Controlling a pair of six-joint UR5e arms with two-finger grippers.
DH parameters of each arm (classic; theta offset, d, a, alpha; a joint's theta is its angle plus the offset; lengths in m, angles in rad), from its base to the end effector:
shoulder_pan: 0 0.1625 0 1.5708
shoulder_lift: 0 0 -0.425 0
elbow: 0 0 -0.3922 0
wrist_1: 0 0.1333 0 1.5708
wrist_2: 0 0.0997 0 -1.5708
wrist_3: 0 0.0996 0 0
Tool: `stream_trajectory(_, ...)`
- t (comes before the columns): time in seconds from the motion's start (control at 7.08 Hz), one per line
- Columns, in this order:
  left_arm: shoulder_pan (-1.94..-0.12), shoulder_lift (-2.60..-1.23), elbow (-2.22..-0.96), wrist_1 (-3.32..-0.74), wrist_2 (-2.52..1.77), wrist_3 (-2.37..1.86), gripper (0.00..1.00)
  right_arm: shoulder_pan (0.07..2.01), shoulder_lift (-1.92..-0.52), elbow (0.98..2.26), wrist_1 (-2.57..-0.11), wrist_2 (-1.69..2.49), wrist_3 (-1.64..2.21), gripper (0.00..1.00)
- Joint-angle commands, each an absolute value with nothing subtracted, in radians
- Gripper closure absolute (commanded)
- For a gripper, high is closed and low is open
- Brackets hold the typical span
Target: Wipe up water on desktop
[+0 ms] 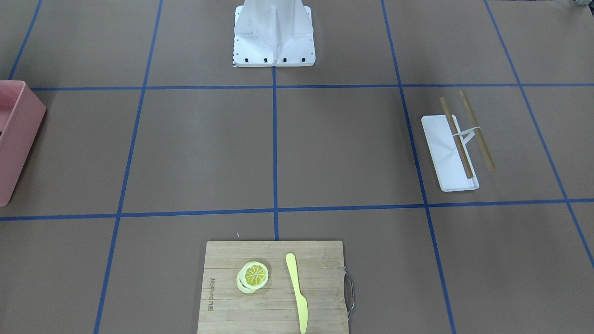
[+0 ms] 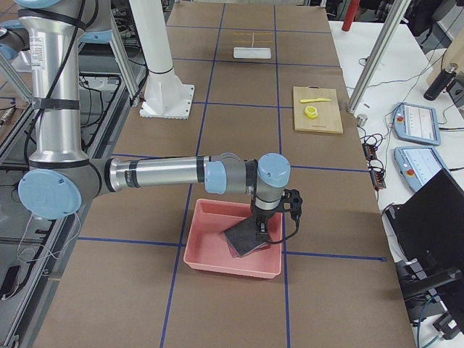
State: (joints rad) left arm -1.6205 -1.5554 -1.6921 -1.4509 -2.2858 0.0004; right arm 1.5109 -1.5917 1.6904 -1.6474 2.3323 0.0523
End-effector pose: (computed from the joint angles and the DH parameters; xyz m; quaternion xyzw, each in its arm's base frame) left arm -0.0919 -0.4781 0.6226 0.0022 0.3500 -0.0255 0.9364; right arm 0.0356 -0.4857 0.6186 -0.0106 -0.3716 -0.0076 0.9283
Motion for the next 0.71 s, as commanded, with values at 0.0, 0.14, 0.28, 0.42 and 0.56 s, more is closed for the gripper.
stream_trajectory(0.0,-1.618,-1.557,-1.645,-1.546,-2.296,-0.055,0.02,1.511,-1.595,1.671,-1.646,2.336,0.054,0.0)
stream_trajectory(0.14,-1.618,-1.554,-1.638,-1.56,-2.296,-0.055,0.02,1.512,-1.6,1.66,-1.646,2.336,0.052,0.0)
stream_trajectory(0.28,-1.618,-1.554,-1.64,-1.56,-2.296,-0.055,0.02,1.514,-1.603,1.661,-1.646,2.339,0.051,0.0)
stream_trajectory(0.42,-1.618,-1.555,-1.64,-1.56,-2.296,-0.055,0.02,1.517,-1.603,1.66,-1.647,2.355,0.051,0.0)
stream_trajectory(0.56,-1.617,-1.555,-1.64,-1.56,-2.296,-0.055,0.02,1.525,-1.605,1.655,-1.649,2.385,0.049,0.0)
